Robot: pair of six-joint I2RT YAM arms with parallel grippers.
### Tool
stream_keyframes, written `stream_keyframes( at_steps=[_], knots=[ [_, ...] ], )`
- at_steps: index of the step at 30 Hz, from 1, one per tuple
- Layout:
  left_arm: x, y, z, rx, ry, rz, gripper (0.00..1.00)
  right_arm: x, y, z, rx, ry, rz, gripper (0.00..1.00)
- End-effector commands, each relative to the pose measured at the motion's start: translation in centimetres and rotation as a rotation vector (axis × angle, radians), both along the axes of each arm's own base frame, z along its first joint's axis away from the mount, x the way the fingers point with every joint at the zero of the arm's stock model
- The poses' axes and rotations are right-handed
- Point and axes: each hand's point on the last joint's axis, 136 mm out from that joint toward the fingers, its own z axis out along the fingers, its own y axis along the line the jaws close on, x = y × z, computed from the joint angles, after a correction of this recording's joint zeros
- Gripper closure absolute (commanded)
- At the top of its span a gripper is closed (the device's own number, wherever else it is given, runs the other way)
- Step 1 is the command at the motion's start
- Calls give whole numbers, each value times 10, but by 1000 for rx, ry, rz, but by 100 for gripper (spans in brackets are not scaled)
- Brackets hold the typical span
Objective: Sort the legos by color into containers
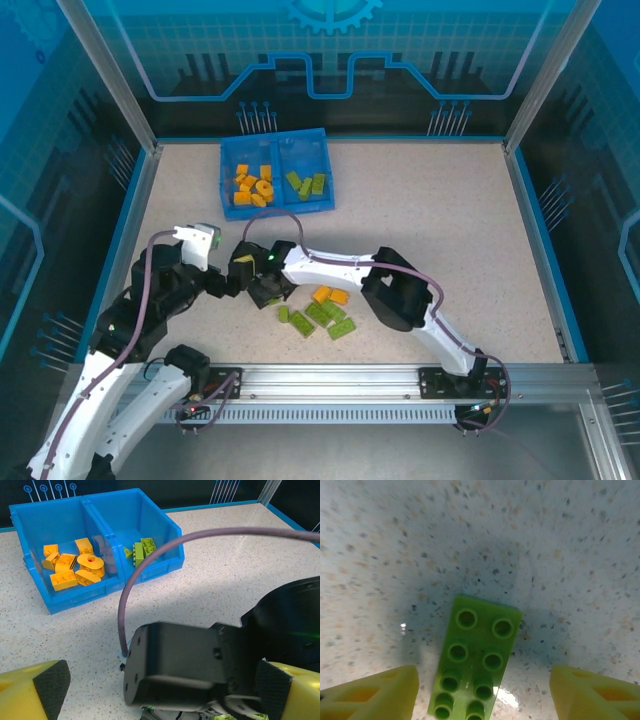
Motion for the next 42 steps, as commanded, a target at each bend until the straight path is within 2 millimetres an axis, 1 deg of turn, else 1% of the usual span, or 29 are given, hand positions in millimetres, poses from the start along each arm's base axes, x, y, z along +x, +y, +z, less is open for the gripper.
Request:
stream_keyframes(
  at_steps=[1,3,6,8,12,13,14,16,18,21,24,27,30,32,34,37,40,41,42],
  knots=[
    [2,2,0,28,-29,-5,1,-12,-11,-23,-135,8,6,33],
    [1,1,-1,32,-26,-8,1,-12,-14,-29,-162,11,6,39],
    [1,1,-2,34,-22,-8,1,-10,-18,-30,-170,10,-8,54],
    [1,1,-2,33,-23,-9,1,-9,-22,-30,-171,12,-26,62],
    [1,2,-3,35,-20,-5,1,-4,-29,-22,-122,11,-76,64],
    [1,2,-3,36,-20,-5,1,-3,-29,-23,-105,17,-82,64],
    [1,2,-4,34,-19,-9,1,-2,-27,-9,-56,12,-89,64],
    [-1,0,-4,29,-19,-22,1,1,-27,4,1,2,-101,64],
    [-3,-6,-2,19,-29,-58,1,6,-31,23,51,-25,-113,64],
    [-10,-21,1,-5,-48,-160,1,16,-39,52,113,-71,-126,64],
    [-21,-41,4,-43,-63,-291,1,33,-52,83,161,-129,-148,64],
    [-25,-52,7,-76,-67,-356,1,58,-63,115,206,-208,-167,64],
    [-23,-53,5,-85,-60,-355,1,96,-72,140,210,-304,-181,64],
    [-19,-50,2,-76,-48,-326,1,128,-75,151,183,-385,-190,64],
    [-14,-45,-3,-61,-28,-287,1,158,-76,152,165,-411,-207,64],
    [-6,-34,-12,-34,17,-209,1,202,-72,157,180,-452,-235,63],
    [-1,-28,-21,-6,56,-165,1,241,-72,154,181,-492,-263,63],
    [-1,-27,-23,-2,61,-160,1,254,-73,141,170,-484,-275,63],
    [0,-26,-24,1,64,-154,1,264,-73,133,167,-478,-281,63]
  ],
)
